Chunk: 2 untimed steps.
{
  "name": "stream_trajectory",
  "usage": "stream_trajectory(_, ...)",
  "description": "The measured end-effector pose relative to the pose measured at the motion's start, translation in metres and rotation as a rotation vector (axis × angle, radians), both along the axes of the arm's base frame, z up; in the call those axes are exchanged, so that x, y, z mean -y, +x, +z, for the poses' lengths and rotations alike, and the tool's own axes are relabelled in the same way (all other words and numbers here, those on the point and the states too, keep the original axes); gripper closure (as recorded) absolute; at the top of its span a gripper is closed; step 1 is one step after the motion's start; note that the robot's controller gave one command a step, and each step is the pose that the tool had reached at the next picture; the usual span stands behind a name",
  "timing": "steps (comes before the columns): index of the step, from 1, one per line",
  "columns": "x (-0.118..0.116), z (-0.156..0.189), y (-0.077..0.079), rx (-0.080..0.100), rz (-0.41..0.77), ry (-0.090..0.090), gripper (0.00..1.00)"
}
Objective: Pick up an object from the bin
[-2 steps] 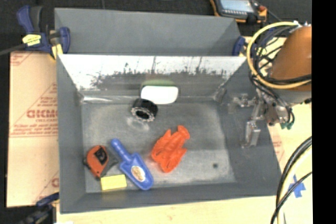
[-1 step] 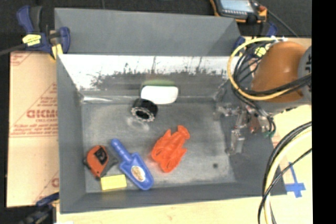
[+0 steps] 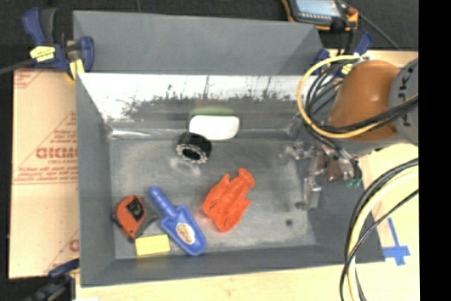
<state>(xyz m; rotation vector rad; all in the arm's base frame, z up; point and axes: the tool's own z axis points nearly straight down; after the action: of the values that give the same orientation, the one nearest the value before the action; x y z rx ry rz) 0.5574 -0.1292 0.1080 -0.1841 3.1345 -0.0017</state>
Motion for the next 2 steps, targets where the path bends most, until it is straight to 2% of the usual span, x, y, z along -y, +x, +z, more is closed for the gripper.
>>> stream_trajectory(1, 0.004, 0.006, -0.002, -0.001, 0.120, 0.001, 0.00)
stream_trajectory(2, 0.002, 0.041, 0.035, -0.002, 0.143, 0.000, 0.00)
